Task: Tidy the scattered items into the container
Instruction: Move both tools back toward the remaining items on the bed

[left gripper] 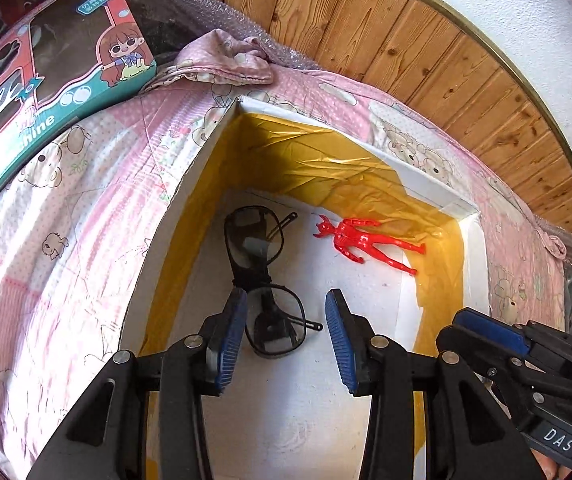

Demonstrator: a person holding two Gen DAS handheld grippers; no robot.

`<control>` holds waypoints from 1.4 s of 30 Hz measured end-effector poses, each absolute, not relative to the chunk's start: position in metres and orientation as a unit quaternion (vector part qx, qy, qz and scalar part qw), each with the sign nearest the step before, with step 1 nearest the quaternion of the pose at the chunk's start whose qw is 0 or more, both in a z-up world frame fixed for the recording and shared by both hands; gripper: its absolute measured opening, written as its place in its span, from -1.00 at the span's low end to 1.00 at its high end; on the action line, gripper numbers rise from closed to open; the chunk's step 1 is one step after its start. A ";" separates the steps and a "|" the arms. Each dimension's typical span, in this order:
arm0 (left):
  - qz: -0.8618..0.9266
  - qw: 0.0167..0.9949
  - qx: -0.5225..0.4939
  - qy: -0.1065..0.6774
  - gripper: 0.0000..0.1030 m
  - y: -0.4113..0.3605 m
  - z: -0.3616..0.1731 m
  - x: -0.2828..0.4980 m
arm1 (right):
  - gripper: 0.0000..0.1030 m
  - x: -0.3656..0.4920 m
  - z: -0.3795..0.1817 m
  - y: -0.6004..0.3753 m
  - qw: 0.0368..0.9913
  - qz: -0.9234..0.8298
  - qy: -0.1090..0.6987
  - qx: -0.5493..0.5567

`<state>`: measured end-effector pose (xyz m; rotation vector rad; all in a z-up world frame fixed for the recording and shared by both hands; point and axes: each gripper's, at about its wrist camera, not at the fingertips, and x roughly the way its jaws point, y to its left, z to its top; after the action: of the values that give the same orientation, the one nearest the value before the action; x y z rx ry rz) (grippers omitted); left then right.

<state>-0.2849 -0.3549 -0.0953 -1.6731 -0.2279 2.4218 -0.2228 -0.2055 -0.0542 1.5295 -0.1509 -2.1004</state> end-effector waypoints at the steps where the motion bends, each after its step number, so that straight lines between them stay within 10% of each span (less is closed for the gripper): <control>1: 0.818 0.093 -0.562 -0.076 -0.18 -0.354 -0.092 -0.280 | -0.42 -0.219 -0.053 -0.203 0.268 -0.778 -0.058 0.565; 42: 0.799 0.240 -0.551 -0.038 -0.17 -0.241 -0.036 -0.128 | -0.39 -0.079 -0.038 -0.049 0.237 -0.783 -0.182 0.545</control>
<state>-0.1279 -0.2409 -0.0360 -1.5066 -0.1052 2.1851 -0.0793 -0.0494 -0.0380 1.4947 -0.4982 -2.1478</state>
